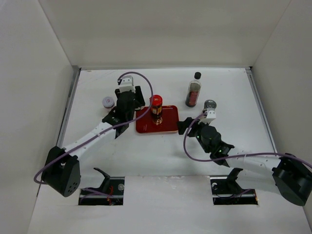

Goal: Organize the condiment bottles

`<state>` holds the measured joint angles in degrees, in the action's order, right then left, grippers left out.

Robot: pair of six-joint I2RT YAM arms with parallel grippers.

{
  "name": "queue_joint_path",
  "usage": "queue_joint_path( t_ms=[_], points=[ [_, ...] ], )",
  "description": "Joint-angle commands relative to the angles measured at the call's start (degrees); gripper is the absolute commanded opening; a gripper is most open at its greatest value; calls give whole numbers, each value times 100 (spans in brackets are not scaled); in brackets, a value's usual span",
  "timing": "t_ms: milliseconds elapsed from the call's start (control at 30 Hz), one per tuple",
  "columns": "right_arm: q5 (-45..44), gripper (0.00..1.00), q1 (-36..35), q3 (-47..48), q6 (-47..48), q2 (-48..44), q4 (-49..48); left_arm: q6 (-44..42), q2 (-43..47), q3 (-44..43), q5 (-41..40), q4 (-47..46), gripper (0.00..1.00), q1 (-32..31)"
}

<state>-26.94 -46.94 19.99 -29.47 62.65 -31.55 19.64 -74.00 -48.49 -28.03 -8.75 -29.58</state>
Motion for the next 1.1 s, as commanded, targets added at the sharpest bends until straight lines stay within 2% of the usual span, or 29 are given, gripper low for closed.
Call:
queue_joint_path(
  t_ms=[0, 733, 800, 967, 1000, 1067],
  points=[
    [48, 100, 14, 111, -76, 54, -334, 75, 140, 41, -158, -425, 35, -376],
    [22, 100, 58, 102, -49, 28, -334, 110, -1336, 85, -281, -1304, 36, -500],
    [66, 100, 67, 102, -76, 36, -334, 110, -1372, 103, -291, -1313, 41, -517],
    [31, 100, 75, 93, -41, -16, -334, 172, -1320, 226, -554, -1340, 69, -552],
    [39, 95, 75, 102, -41, -8, -334, 172, -1249, 269, -598, -1374, 73, -570],
    [14, 74, 67, 145, -15, -7, -264, 181, -1118, 340, -651, -1410, 81, -570]
  ],
)
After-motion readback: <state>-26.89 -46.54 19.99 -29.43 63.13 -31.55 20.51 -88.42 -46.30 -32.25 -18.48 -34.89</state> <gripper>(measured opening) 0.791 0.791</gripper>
